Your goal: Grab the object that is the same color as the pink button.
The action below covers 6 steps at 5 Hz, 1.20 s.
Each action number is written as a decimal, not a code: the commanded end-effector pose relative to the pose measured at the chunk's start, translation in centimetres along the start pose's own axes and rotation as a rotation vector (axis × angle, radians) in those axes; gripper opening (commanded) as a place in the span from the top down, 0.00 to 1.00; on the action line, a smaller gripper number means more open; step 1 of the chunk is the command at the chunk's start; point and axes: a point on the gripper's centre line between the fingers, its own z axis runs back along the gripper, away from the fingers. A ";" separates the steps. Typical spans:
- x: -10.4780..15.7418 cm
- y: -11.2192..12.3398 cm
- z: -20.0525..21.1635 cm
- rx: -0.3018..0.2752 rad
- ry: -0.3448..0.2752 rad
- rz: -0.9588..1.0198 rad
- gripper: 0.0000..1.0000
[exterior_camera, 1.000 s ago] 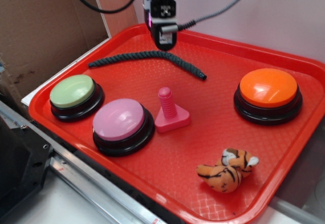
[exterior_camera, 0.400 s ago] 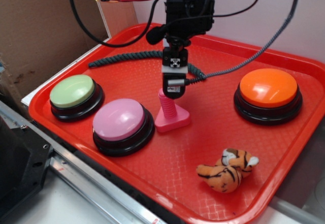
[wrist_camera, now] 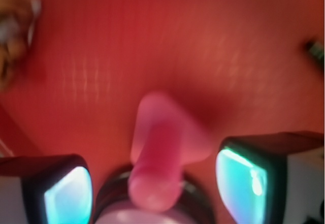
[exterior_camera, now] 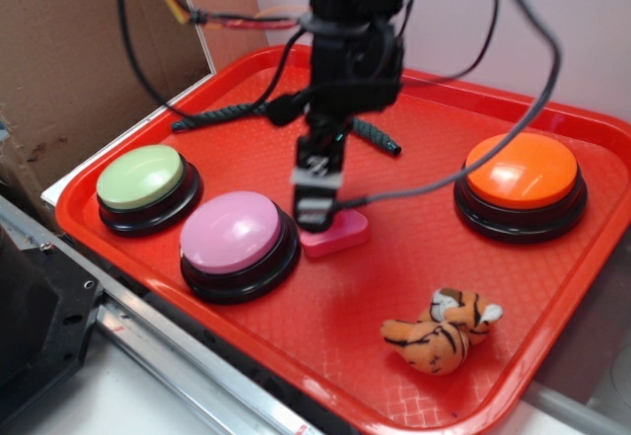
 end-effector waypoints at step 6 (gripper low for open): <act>0.5 -0.3 0.7 0.033 -0.039 0.080 1.00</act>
